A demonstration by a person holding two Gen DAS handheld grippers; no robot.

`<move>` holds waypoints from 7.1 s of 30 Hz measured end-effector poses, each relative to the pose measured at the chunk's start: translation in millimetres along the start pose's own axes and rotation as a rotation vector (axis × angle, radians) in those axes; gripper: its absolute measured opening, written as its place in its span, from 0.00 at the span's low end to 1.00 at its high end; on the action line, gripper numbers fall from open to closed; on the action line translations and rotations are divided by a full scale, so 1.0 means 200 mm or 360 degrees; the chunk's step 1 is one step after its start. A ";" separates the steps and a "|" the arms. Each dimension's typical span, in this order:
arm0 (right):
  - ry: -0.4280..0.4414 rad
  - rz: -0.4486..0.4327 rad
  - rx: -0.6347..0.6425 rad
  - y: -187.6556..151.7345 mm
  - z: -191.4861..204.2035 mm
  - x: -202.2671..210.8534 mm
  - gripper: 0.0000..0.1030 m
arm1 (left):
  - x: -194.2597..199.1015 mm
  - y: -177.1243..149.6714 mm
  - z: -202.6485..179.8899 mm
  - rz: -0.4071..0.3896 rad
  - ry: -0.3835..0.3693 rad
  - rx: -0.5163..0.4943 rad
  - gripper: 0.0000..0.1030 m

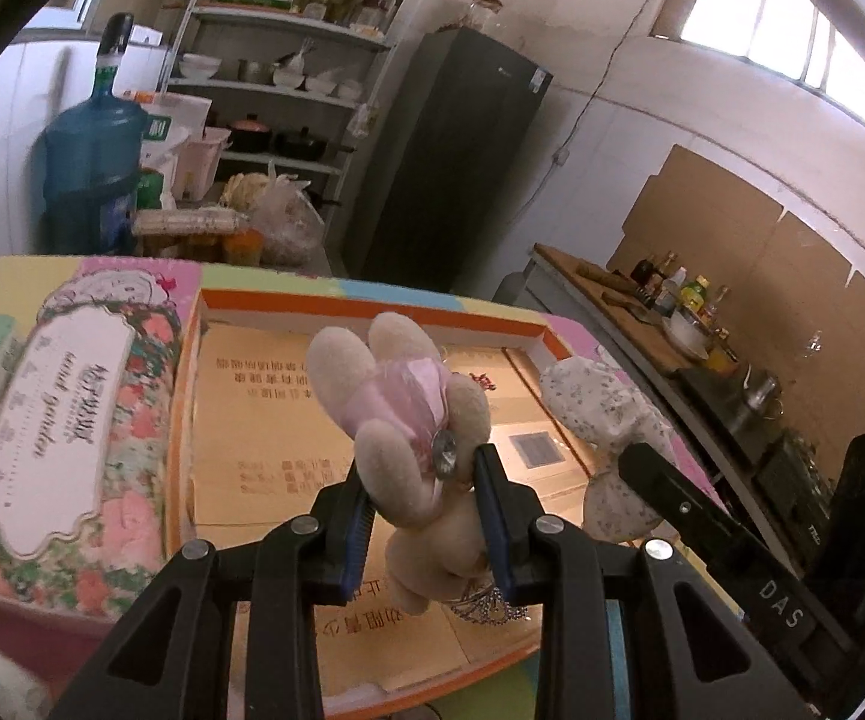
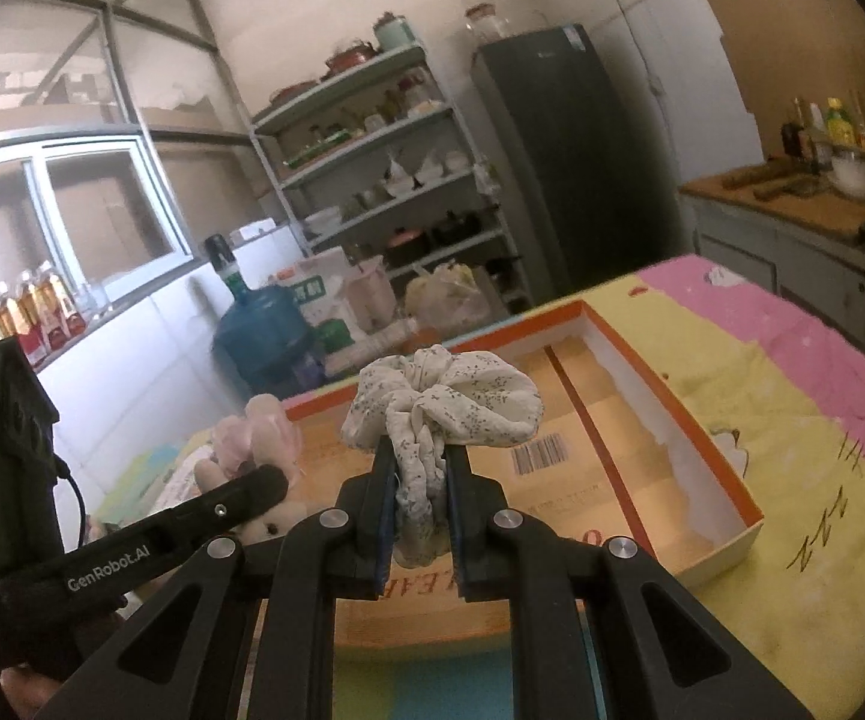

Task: Organize soft objects
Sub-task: 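Carry the bunny and scrunchie in both tools over the orange-rimmed cardboard box, then lower and open both tools, releasing bunny and scrunchie into the box, then move both open tools back to the pile of soft items, then grasp the green-white tissue pack with the right tool while the left tool grasps the clear plastic bag, then carry the plastic bag and tissue pack in both tools over the cardboard box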

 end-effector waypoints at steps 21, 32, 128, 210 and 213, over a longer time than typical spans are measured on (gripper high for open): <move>-0.0074 0.0211 -0.0034 -0.06 -0.06 -0.16 0.36 | -0.16 -0.04 0.03 0.0170 0.0106 0.0043 0.54; -0.0035 0.0170 -0.0069 -0.05 -0.05 -0.11 0.68 | -0.06 -0.03 0.01 0.0085 0.0149 0.0032 0.71; 0.0142 0.0315 0.0433 -0.73 1.26 -0.01 0.71 | 1.13 -0.71 1.14 -0.0212 0.0733 0.0312 0.75; 0.0135 0.0290 0.0283 -0.70 1.15 -0.05 0.54 | 0.87 -0.63 1.00 -0.0116 0.0434 0.0264 0.42; 0.0145 0.0277 0.0284 -0.70 1.14 -0.03 0.54 | 0.91 -0.61 0.97 -0.0139 0.0428 0.0246 0.42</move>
Point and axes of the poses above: each gripper's, at about its wrist camera, not at the fingertips, and x roughly against the way its jaws point, z to its left, y to its top, the point moved 10 cm from there along -x, roughly the way its jaws point, and after that the axes turned 14 degrees about z, right-handed, at the moved point
